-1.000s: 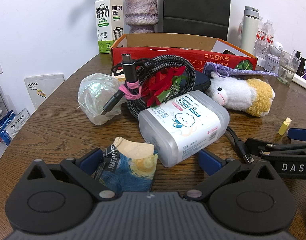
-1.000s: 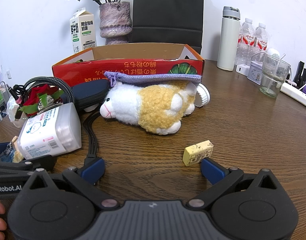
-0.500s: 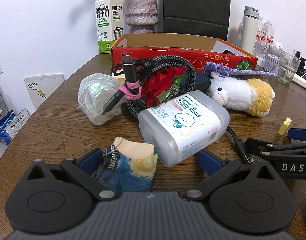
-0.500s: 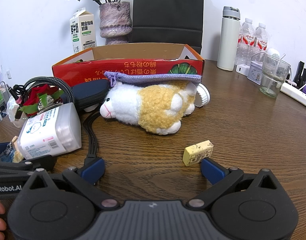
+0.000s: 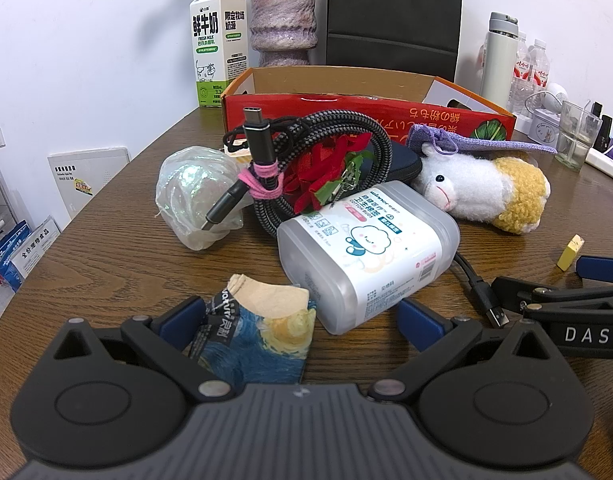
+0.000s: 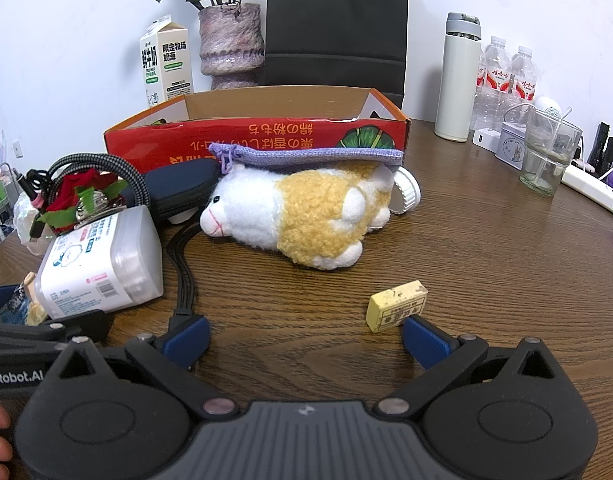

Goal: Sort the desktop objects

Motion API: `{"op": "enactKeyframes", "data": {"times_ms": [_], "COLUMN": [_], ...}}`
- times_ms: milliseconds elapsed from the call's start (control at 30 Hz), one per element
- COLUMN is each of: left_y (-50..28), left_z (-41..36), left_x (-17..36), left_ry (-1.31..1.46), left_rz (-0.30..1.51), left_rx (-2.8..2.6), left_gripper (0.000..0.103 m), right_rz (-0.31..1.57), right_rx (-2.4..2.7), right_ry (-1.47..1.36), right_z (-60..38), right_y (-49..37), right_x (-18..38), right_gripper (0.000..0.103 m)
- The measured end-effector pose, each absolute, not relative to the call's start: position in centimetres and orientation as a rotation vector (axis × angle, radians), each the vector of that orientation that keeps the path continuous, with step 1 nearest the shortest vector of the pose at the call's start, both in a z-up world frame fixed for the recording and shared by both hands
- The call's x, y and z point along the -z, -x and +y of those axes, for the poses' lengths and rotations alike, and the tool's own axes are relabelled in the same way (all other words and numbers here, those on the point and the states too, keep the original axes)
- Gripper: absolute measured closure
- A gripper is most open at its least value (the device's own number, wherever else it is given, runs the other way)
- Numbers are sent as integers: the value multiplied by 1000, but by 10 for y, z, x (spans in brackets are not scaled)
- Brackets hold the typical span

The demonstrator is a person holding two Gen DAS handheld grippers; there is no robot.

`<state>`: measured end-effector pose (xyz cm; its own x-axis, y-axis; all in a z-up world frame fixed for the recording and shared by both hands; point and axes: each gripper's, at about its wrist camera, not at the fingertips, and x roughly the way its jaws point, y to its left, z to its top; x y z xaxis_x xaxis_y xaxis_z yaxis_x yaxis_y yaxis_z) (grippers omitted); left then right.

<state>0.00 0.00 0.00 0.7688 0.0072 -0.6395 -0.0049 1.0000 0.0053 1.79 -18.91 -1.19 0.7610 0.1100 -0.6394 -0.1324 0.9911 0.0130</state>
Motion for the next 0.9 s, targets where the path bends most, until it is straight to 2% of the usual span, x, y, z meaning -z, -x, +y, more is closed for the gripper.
{"op": "enactKeyframes", "data": {"times_ms": [900], "left_y": [6], "left_z": [-1], "left_x": [-1], "left_ry": [-14], "left_rz": [681], "left_rx": [7], "left_gripper": [0], "right_rz": [694], "right_rx": [-131], "right_ry": [36], "right_z": [-189], "right_y": [-18], "right_x": [12], "right_gripper": [0]}}
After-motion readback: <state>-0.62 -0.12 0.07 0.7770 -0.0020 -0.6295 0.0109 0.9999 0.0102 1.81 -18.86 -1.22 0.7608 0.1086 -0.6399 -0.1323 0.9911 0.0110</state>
